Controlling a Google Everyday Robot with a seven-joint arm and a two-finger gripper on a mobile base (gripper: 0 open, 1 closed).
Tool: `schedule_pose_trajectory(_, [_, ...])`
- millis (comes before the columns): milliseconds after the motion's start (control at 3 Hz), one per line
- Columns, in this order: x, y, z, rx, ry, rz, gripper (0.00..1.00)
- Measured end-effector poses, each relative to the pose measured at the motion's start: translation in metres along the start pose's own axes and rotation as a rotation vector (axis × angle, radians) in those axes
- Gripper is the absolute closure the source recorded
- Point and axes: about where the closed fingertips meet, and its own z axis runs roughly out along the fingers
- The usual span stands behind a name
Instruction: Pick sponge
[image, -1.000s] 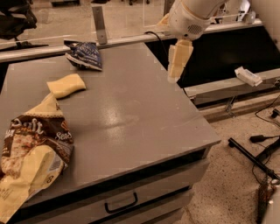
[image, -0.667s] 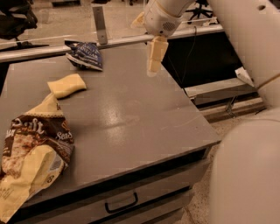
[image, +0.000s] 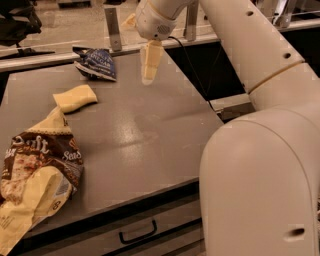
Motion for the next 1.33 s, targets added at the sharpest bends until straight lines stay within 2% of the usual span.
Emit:
schedule_pose_trajectory(333, [-0.023,-0.005,0.016,-0.024,-0.026,-0.086,0.00])
schedule_pose_trajectory(667, [-0.053,-0.017,0.053,-0.049,-0.007,-0.182,0.00])
schedule_pose_trajectory(1000, [-0.075,-0.028,0.089,-0.067,0.037,-0.248,0.00])
schedule_pose_trajectory(1333, [-0.089,-0.028,0.121,-0.101,0.042,-0.258,0.00])
